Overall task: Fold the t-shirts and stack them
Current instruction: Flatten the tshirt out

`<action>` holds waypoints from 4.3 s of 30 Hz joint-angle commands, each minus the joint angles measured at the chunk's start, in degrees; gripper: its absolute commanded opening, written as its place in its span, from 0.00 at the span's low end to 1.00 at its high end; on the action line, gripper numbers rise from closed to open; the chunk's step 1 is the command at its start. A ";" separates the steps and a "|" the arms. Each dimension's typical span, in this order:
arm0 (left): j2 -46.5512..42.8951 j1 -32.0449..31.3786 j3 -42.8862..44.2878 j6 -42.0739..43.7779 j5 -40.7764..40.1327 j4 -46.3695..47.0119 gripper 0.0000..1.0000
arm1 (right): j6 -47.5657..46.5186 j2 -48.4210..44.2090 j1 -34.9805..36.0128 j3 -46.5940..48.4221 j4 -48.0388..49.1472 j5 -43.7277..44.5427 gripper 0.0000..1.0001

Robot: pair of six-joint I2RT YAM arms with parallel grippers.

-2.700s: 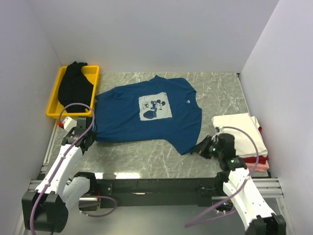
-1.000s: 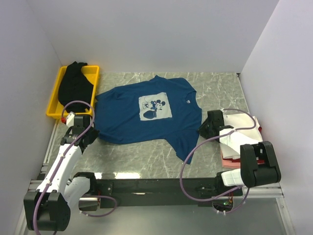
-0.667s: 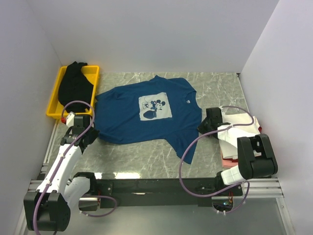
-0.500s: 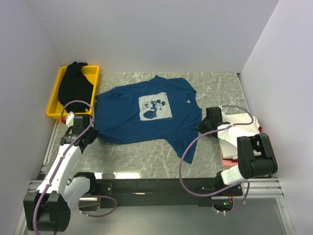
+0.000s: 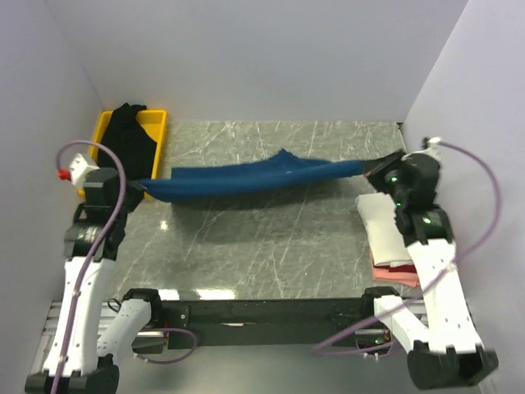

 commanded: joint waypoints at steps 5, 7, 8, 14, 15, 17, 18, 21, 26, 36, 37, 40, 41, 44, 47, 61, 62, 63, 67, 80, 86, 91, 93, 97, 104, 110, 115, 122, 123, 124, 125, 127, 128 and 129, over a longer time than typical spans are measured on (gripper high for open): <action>-4.65 0.31 18.25 2.51 -2.88 -4.18 0.01 | -1.36 -7.36 -1.03 20.16 -13.39 1.36 0.00; -4.56 0.31 22.65 3.38 -3.50 -4.09 0.00 | -1.18 -7.63 -1.21 24.56 -14.71 1.36 0.00; -4.21 0.31 24.05 3.82 -3.59 -4.01 0.00 | -1.18 -7.54 -1.21 25.53 -14.62 1.36 0.00; 2.72 0.31 31.09 5.14 -1.65 0.47 0.00 | -2.23 -2.63 -1.12 30.28 -9.89 0.31 0.00; 5.08 0.31 31.45 5.23 -1.57 1.52 0.00 | -2.23 -0.70 -1.12 30.20 -8.66 -0.13 0.00; 7.82 0.31 31.71 5.67 -1.22 6.00 0.00 | -1.80 1.50 -1.21 29.76 -4.19 -0.84 0.00; 10.88 0.31 31.89 5.76 -1.04 7.49 0.00 | -1.71 4.30 -1.21 29.93 -2.86 -1.62 0.00; 18.51 0.39 33.64 6.37 0.45 14.00 0.00 | -1.18 10.44 -1.29 30.28 4.25 -2.59 0.00; 33.82 1.80 47.74 7.34 4.48 21.04 0.00 | -0.22 22.32 -2.00 40.26 12.87 -4.79 0.00; 53.63 7.07 76.29 6.99 14.34 20.15 0.00 | 2.95 39.92 -4.02 66.50 10.51 -10.06 0.00; 52.49 7.42 71.75 6.73 14.60 20.86 0.00 | 3.73 39.40 -4.46 63.62 10.51 -10.68 0.00; 45.38 8.48 58.33 6.99 14.17 23.59 0.00 | 4.27 31.87 -4.90 50.14 12.87 -12.00 0.00; 41.45 8.74 54.51 7.16 13.99 23.94 0.00 | 4.53 29.83 -4.99 45.97 13.41 -12.26 0.00; 33.71 9.19 38.35 6.38 14.43 26.14 0.00 | 4.36 22.97 -5.16 29.80 14.64 -12.44 0.00; 29.03 9.18 23.22 4.97 15.30 27.64 0.00 | 3.83 19.71 -5.16 14.94 16.14 -13.32 0.00; 38.94 8.40 -5.11 -1.80 19.09 29.31 0.00 | -5.57 45.46 -5.95 7.18 9.46 -15.26 0.09; 38.68 7.78 -5.64 -1.97 18.83 29.05 0.00 | -5.31 44.94 -5.95 5.95 9.81 -14.21 0.18; 38.16 7.43 -6.95 -2.41 17.52 28.69 0.00 | -5.22 44.15 -6.04 3.42 9.98 -13.42 0.25; 34.82 6.20 -10.12 -3.29 16.01 27.81 0.00 | -5.22 36.61 -5.95 -3.10 10.34 -10.87 0.42; 29.28 5.67 -14.60 -3.65 14.17 26.76 0.00 | -4.61 19.80 -2.71 -22.71 10.51 -4.45 0.45; 27.96 5.67 -16.88 -3.21 14.08 26.85 0.00 | -3.20 23.48 0.46 -25.17 13.23 -4.00 0.44; 26.38 5.67 -18.29 -3.12 12.85 26.05 0.00 | -2.41 25.68 1.69 -25.61 14.82 -3.74 0.41; 25.33 5.67 -19.26 -3.12 12.32 25.79 0.01 | -2.24 25.51 1.87 -26.14 14.56 -3.48 0.41; 23.39 5.67 -20.58 -3.21 11.10 25.44 0.00 | -1.62 23.49 1.96 -26.93 14.64 -3.74 0.21; 15.58 5.67 -24.88 -3.29 8.54 25.35 0.06 | -2.15 13.24 1.96 -27.54 8.60 -5.76 0.00; 11.88 5.67 -27.08 -3.65 6.43 23.86 0.11 | -2.24 -2.05 1.96 -29.22 -0.54 -8.22 0.00; 10.30 5.76 -27.88 -4.52 5.03 22.45 0.11 | -2.32 -13.23 1.96 -28.25 -10.12 -8.92 0.00; 7.13 5.67 -29.02 -6.54 1.25 17.71 0.17 | -1.09 -27.12 1.87 -25.97 -23.56 -11.03 0.00; 6.87 5.67 -29.28 -6.63 0.98 17.36 0.18 | -1.27 -28.10 1.87 -25.62 -24.89 -10.95 0.00; 6.69 5.67 -29.81 -6.55 0.72 16.92 0.20 | -1.35 -28.98 1.87 -25.18 -25.95 -11.03 0.00; 6.34 5.67 -30.07 -6.63 0.72 16.74 0.23 | -1.36 -30.73 1.96 -25.00 -27.87 -11.21 0.00; 5.81 5.67 -30.95 -6.81 0.89 16.22 0.37 | -1.62 -32.49 1.96 -24.30 -29.99 -11.30 0.00; 5.20 5.67 -31.13 -6.90 0.98 15.95 0.42 | -1.62 -32.94 1.96 -24.21 -30.35 -11.47 0.00; 4.67 5.67 -31.39 -6.98 1.07 15.69 0.45 | -1.71 -33.29 1.87 -24.03 -30.70 -11.65 0.00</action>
